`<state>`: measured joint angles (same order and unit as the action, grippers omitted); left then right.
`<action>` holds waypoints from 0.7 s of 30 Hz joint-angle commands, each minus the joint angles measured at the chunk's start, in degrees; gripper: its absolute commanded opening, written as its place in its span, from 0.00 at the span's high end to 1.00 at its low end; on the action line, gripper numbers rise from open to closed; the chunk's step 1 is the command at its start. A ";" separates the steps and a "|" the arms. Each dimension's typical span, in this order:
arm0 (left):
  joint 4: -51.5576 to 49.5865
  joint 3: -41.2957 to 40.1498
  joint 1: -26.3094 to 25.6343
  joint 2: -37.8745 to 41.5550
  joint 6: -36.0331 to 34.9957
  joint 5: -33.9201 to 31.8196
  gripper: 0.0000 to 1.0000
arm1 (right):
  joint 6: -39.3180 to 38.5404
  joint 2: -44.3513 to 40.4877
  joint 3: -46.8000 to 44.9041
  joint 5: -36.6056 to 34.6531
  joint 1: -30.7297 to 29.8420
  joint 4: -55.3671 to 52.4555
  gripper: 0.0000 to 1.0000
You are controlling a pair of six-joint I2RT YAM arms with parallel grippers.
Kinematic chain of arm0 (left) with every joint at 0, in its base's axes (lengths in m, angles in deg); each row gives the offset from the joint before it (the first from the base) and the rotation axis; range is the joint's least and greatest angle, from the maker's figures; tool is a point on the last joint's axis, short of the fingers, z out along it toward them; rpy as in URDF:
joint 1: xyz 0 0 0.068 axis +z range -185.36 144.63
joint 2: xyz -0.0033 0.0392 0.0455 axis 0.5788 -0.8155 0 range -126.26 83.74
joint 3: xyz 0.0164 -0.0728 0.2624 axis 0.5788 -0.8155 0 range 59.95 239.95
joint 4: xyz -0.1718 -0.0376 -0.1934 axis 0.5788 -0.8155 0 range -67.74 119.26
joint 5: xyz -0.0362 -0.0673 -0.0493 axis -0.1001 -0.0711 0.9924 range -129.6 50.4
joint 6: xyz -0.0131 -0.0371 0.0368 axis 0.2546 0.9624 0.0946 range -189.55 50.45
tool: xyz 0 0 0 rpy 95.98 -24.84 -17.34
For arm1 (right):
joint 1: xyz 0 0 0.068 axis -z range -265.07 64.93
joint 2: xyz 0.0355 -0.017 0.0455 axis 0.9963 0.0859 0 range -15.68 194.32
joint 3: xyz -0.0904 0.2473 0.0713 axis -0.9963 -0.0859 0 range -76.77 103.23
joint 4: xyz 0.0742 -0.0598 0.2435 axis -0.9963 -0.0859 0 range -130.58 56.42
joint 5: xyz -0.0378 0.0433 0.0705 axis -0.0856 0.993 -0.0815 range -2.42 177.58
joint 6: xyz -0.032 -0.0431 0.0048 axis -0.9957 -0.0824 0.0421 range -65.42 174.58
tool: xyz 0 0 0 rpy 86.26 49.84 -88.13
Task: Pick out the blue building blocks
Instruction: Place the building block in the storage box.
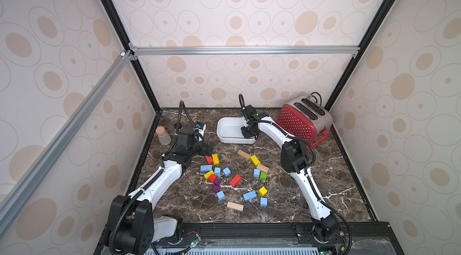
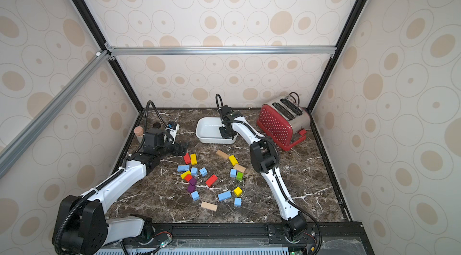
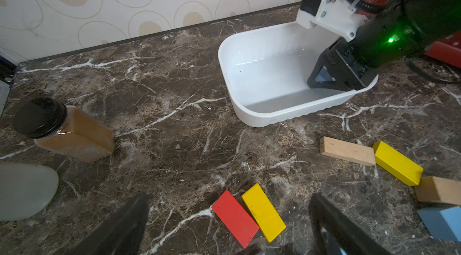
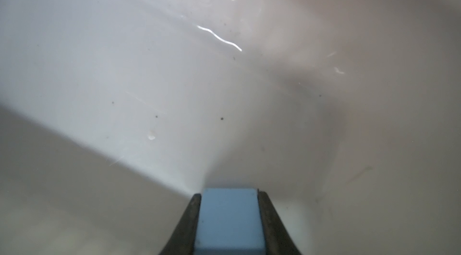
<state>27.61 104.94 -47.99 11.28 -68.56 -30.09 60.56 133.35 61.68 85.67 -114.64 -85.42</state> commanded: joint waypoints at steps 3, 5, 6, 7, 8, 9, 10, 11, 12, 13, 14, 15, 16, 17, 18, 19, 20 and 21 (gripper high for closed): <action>-1.29 -0.52 0.25 2.92 -1.43 -0.51 0.01 | 1.07 -2.82 -1.24 1.08 -0.50 -1.75 0.71; -1.76 -0.54 0.30 3.69 -1.40 -0.65 0.01 | 1.31 -3.39 -1.17 2.18 -0.47 -1.41 0.63; -1.98 -0.60 0.24 3.98 -1.39 -0.72 0.01 | 1.40 -3.69 -1.21 2.41 -0.48 -1.33 0.59; -2.13 -0.57 0.28 4.29 -1.40 -0.81 0.01 | 1.46 -4.04 -1.18 2.68 -0.47 -1.26 0.56; -2.37 -0.61 0.31 4.47 -1.53 -0.82 0.01 | 1.49 -4.31 -1.17 2.79 -0.43 -1.16 0.54; -2.44 -0.61 0.27 4.69 -1.67 -0.95 0.01 | 1.47 -4.62 -1.19 2.83 -0.44 -1.15 0.52; -2.57 -0.61 0.27 4.86 -1.72 -1.08 0.01 | 1.49 -4.88 -1.22 2.85 -0.42 -1.12 0.50; -2.78 -0.61 0.24 4.89 -1.79 -1.11 0.01 | 1.49 -5.13 -1.24 2.83 -0.49 -1.22 0.47; -2.80 -0.60 0.28 4.96 -1.92 -1.11 0.01 | 1.47 -5.47 -1.25 2.84 -0.45 -1.31 0.45; -2.91 -0.52 0.27 4.97 -2.00 -1.08 0.01 | 1.45 -5.79 -1.28 2.87 -0.41 -1.41 0.43; -3.19 -0.30 0.24 4.98 -1.98 -1.02 0.01 | 1.48 -6.17 -1.40 2.95 -0.50 -1.37 0.41; -3.28 -0.17 0.25 5.10 -2.01 -1.04 0.01 | 1.44 -6.59 -1.54 2.97 -0.55 -1.30 0.39; -3.27 -0.01 0.25 5.34 -2.04 -0.96 0.01 | 1.46 -7.05 -1.63 2.97 -0.50 -1.26 0.37; -3.34 0.07 0.28 5.52 -2.04 -0.93 0.01 | 1.41 -7.56 -1.73 3.01 -0.65 -1.11 0.35; -3.29 0.10 0.23 5.74 -2.07 -0.93 0.01 | 1.33 -8.00 -1.86 2.97 -0.64 -0.93 0.34; -3.31 0.25 0.28 5.97 -2.15 -0.91 0.01 | 1.32 -8.52 -1.71 2.97 -0.59 -0.92 0.32; -3.41 0.43 0.26 6.09 -2.35 -0.91 0.01 | 1.26 -8.98 -1.78 2.88 -0.64 -0.90 0.31; -3.61 0.76 0.26 6.25 -2.53 -0.95 0.01 | 1.14 -9.68 -1.78 2.90 -0.67 -0.88 0.29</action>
<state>25.16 104.39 -47.99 15.95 -69.37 -30.81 62.11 127.80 60.44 88.07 -114.66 -85.40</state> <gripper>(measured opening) 0.994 0.720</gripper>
